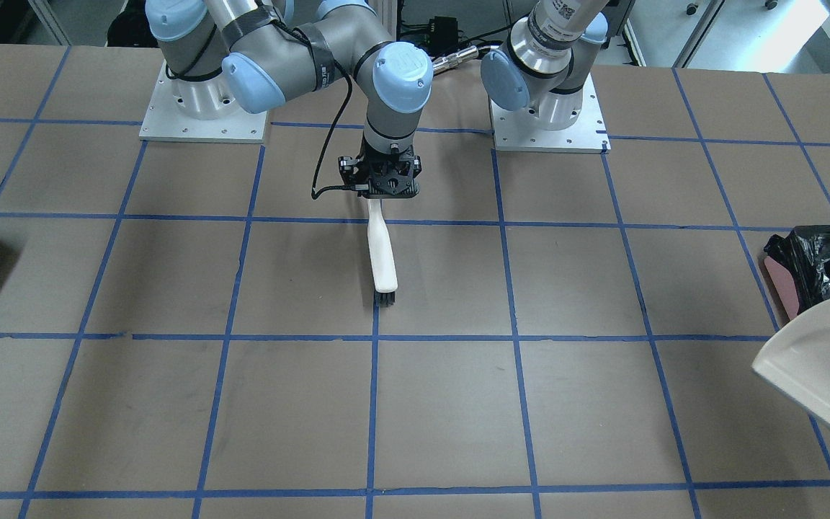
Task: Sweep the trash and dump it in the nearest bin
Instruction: 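Bring the empty dustpan back with the left gripper while the right lays the brush down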
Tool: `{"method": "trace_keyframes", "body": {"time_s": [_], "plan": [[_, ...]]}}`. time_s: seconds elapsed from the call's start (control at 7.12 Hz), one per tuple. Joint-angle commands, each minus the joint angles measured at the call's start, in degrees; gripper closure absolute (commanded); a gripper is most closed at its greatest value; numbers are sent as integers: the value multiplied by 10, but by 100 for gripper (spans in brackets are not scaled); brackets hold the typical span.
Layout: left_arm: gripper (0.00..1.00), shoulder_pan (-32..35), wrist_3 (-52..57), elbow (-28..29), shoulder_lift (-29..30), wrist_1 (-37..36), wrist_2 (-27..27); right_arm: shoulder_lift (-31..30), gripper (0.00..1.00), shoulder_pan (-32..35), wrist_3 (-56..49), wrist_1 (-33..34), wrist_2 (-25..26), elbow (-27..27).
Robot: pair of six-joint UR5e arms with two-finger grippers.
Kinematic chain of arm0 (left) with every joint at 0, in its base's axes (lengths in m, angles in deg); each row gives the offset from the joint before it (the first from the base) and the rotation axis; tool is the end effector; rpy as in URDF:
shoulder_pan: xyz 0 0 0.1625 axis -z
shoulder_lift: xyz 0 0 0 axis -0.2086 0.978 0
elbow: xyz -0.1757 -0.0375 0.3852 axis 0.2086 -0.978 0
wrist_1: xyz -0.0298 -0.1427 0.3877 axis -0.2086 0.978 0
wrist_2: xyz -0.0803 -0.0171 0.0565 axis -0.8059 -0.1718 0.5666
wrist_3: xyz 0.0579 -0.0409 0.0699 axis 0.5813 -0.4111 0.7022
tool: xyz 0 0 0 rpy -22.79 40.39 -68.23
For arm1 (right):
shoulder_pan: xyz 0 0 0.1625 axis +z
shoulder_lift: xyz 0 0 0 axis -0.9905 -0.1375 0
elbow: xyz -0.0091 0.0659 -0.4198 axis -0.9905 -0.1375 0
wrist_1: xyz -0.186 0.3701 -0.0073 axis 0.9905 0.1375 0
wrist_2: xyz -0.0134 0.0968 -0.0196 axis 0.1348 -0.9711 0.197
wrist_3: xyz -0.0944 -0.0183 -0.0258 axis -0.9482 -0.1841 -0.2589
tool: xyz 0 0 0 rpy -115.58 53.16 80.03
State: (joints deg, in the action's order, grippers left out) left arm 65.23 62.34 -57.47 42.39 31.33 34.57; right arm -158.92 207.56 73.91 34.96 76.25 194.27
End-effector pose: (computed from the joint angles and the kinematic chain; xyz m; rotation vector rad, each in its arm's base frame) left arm 0.2810 -0.5893 0.4880 1.2999 2.5849 -0.0926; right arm 0.3859 -0.3168 0.2276 0.1971 -2.9946 -0.2410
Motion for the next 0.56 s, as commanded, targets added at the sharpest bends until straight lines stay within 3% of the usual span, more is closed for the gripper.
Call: {"method": "trace_keyframes", "body": {"time_s": [0.0,0.28,0.42], "plan": [[100,63,-130,-31,-7,8,-10,-14,15,0,-7,-49,1,-28],[100,117,-222,-38,-8,9,-16,-35,0,-1,-22,-76,-3,-50],[100,144,-286,-45,4,9,-34,-41,0,-2,-32,-79,0,-54]]}}
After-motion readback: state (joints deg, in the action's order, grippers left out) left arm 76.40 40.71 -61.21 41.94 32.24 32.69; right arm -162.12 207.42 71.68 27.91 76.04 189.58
